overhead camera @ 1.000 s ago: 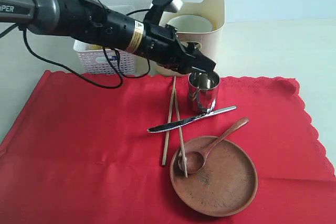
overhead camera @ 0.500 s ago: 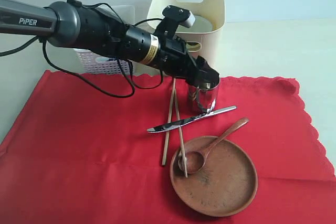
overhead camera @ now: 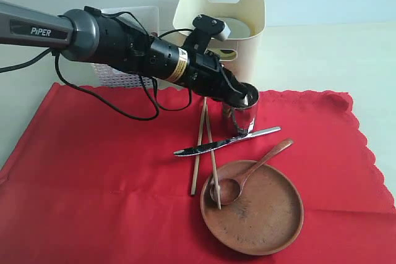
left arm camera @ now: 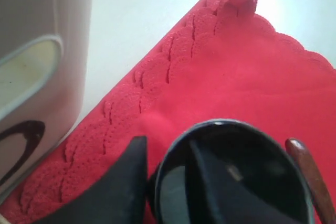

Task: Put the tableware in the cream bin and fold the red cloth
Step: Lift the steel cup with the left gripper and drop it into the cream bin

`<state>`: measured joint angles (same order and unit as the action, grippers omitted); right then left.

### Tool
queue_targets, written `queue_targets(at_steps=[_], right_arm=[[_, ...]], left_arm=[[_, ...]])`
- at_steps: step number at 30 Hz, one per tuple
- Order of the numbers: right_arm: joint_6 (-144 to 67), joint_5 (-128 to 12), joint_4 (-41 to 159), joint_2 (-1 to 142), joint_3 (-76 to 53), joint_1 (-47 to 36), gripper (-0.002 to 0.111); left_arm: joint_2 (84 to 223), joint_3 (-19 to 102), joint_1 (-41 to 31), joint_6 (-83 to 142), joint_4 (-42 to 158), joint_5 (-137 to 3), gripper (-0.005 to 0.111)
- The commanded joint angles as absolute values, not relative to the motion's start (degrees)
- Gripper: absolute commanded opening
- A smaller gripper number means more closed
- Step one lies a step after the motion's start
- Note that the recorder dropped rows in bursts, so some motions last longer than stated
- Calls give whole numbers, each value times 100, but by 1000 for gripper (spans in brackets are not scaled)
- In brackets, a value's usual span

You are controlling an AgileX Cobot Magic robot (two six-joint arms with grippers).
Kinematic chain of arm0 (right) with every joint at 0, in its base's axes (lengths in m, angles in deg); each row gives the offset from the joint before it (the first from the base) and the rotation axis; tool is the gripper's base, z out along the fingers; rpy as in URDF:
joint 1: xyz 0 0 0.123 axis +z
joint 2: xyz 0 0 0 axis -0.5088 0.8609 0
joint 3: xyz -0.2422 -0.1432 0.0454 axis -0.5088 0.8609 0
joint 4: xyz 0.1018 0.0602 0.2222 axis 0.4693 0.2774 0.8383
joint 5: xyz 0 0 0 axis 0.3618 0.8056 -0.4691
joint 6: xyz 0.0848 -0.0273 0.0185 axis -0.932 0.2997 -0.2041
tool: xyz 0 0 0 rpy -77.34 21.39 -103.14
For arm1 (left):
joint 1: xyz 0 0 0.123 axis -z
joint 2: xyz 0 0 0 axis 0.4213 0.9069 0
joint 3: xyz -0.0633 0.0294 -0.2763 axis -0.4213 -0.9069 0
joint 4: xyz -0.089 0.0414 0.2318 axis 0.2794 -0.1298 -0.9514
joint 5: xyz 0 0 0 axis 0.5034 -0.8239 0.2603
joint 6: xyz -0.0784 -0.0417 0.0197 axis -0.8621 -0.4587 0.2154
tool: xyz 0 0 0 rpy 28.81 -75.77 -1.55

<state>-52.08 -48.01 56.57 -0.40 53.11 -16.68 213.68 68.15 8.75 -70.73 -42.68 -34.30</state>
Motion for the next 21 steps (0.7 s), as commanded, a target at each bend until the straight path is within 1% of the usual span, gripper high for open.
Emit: queue_targets(at_steps=[1,11,21], right_arm=[[-5217,-4797,5647,-83,5335,-1656,0],[-5217,-4797,5647,-83,5335,-1656,0],[-5217,-4797,5647,-83,5335,-1656,0]], left_arm=[[21357,6794,882,-7087,-4230,-3486,0],[21278,6794,870,-7260,-4230,-3183,0],[20510,6794,814,-7260,-4230,-2830,0]])
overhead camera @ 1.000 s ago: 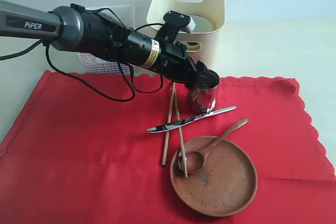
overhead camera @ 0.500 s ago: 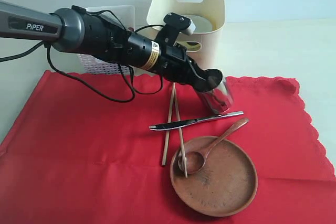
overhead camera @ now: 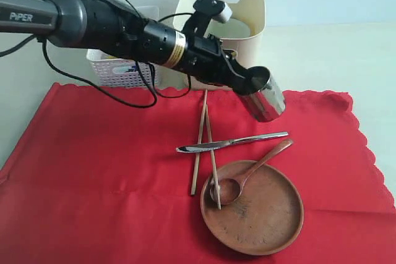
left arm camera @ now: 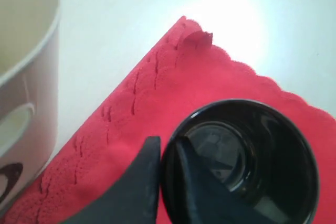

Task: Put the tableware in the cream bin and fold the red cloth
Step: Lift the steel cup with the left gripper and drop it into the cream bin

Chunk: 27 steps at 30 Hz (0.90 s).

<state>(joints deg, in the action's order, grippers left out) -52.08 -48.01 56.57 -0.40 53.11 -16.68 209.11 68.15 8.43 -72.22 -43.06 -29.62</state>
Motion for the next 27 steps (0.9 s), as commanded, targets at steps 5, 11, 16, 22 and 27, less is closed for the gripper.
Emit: queue_targets(at_steps=[5,11,16,22,27], right_arm=[[-5217,-4797,5647,-83,5335,-1656,0],[-5217,-4797,5647,-83,5335,-1656,0],[-5217,-4797,5647,-83,5335,-1656,0],[-5217,-4797,5647,-83,5335,-1656,0],[-5217,-4797,5647,-83,5335,-1656,0]], left_arm=[[20023,6794,814,-7260,-4230,-3106,0],[19643,6794,814,-6877,-4230,-4771,0],[19651,6794,814,-6877,-4230,-6283,0],[19890,6794,814,-6877,-4230,-7104,0],[20237,6794,814,-6865,-4230,-7172,0]])
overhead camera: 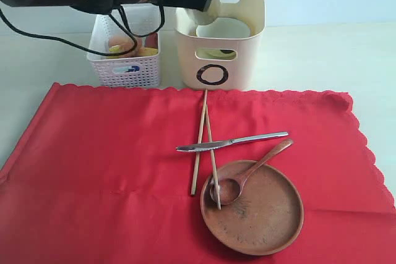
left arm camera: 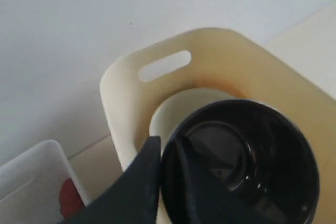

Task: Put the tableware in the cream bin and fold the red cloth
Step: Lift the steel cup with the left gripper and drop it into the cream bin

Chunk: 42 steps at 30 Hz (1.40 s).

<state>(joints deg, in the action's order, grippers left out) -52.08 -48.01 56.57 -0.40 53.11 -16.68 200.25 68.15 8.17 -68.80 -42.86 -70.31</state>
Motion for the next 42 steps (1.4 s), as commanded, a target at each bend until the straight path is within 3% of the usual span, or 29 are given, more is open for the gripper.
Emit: queue_targets(at_steps=[1,16,19,24,28,39,42], right_arm=[[-5217,-4797,5647,-83,5335,-1656,0],[-5217,-4797,5647,-83,5335,-1656,0],[-5217,-4797,5647,-83,5335,-1656,0],[-5217,-4797,5647,-83,5335,-1656,0],[-5217,-4797,5647,-83,5335,-1656,0],[-5217,-4797,5647,-83,5335,-1656,0],[-5217,-4797,5647,-83,5335,-1656,0]], left_arm=[[20303,6794,814,-6865,-4230,-7225,0],[20727,6994,814,-6855,-4230,-7428,2],[20727,6994,814,-6855,-4230,-7428,16],[20727,6994,814,-6868,-4230,-7428,49],[20727,6994,814,-6868,-4230,-7428,61],[20727,6994,814,-6880,-4230,-7439,60],[20714,6994,814,-6880,-4230,-7450,52]])
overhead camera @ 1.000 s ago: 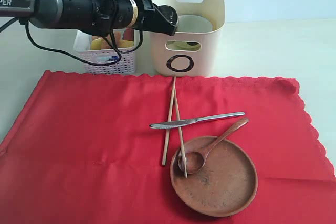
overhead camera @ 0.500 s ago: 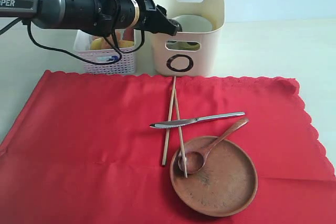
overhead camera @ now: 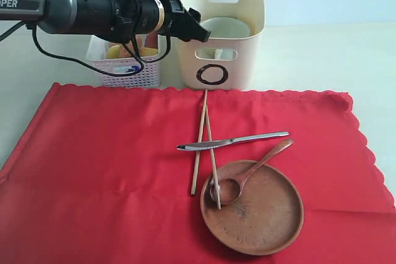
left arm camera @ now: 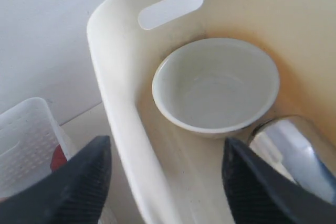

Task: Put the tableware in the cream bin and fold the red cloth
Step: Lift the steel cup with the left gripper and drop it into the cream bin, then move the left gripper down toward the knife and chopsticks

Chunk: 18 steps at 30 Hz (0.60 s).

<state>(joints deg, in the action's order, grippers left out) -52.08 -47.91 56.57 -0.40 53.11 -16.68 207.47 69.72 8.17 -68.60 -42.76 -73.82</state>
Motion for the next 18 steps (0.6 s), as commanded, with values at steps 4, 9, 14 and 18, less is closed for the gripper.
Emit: queue_targets(at_steps=[4,9,14,18], right_arm=[[-5217,-4797,5647,-83,5335,-1656,0],[-5217,-4797,5647,-83,5335,-1656,0],[-5217,-4797,5647,-83,5335,-1656,0],[-5217,-4797,5647,-83,5335,-1656,0]], left_arm=[[20615,6994,824,-6880,-4230,-7450,22],[20262,6920,824,-6936,-4230,-6914,0],[19506,6246,824,-6936,-4230,-5770,0],[19257,5827,824,-6936,-4230,-4618,0]])
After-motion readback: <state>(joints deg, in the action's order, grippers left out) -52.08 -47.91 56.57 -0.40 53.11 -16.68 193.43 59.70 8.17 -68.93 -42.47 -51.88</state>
